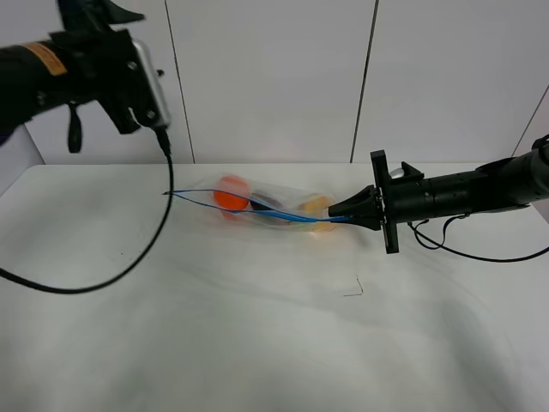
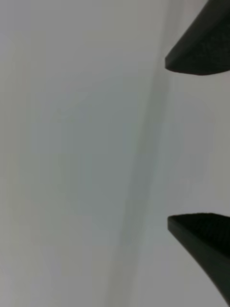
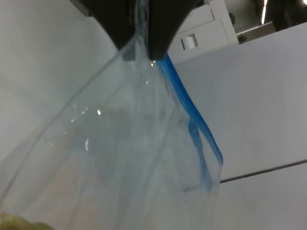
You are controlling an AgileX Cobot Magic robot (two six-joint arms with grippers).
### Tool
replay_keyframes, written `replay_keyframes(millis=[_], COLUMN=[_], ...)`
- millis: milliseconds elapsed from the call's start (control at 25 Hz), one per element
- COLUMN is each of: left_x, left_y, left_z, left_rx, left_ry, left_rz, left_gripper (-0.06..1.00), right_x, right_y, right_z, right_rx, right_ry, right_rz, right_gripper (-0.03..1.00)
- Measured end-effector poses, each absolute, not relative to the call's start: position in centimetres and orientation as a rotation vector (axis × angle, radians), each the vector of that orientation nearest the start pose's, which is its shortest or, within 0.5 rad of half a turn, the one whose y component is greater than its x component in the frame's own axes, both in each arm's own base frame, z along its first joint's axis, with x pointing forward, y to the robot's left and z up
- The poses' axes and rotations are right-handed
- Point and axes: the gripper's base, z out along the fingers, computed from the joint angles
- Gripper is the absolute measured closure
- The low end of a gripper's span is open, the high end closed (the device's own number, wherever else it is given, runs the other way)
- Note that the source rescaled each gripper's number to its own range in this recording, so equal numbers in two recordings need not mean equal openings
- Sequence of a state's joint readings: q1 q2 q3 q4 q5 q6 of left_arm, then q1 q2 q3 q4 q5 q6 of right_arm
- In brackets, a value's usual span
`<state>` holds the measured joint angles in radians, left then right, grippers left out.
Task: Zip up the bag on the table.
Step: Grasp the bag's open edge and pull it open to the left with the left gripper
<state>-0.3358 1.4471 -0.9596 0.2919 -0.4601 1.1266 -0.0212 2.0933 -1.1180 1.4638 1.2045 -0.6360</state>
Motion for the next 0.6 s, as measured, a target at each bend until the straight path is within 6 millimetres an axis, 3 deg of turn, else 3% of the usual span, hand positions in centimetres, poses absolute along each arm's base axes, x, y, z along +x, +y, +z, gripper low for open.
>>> replay_keyframes(millis=[120, 240, 400, 600], left_x=[29.2, 27.1, 25.3, 24.9], left_y=[-16.4, -19.4, -21.9, -24.1], left_z=[31.0, 28.1, 25.2, 23.1], left_rx=[1.373, 1.479, 1.5, 1.424], left_ry=[0.88, 0.844, 0.773, 0.757], left_rz=[0.606, 0.495, 0.381, 0.239], left_gripper=[-0.02, -0.02, -0.02, -0.02], right_x=[36.5, 36.5, 36.5, 36.5], right_y=[7.7, 7.7, 7.7, 7.7], right_z=[13.7, 13.7, 13.7, 13.7], right_rx=[0.493, 0.493, 0.493, 0.493], right_ry=[2.536, 2.536, 2.536, 2.536], right_rz=[1.812, 1.812, 1.812, 1.812], right_gripper=[0.97, 0.97, 0.97, 0.97])
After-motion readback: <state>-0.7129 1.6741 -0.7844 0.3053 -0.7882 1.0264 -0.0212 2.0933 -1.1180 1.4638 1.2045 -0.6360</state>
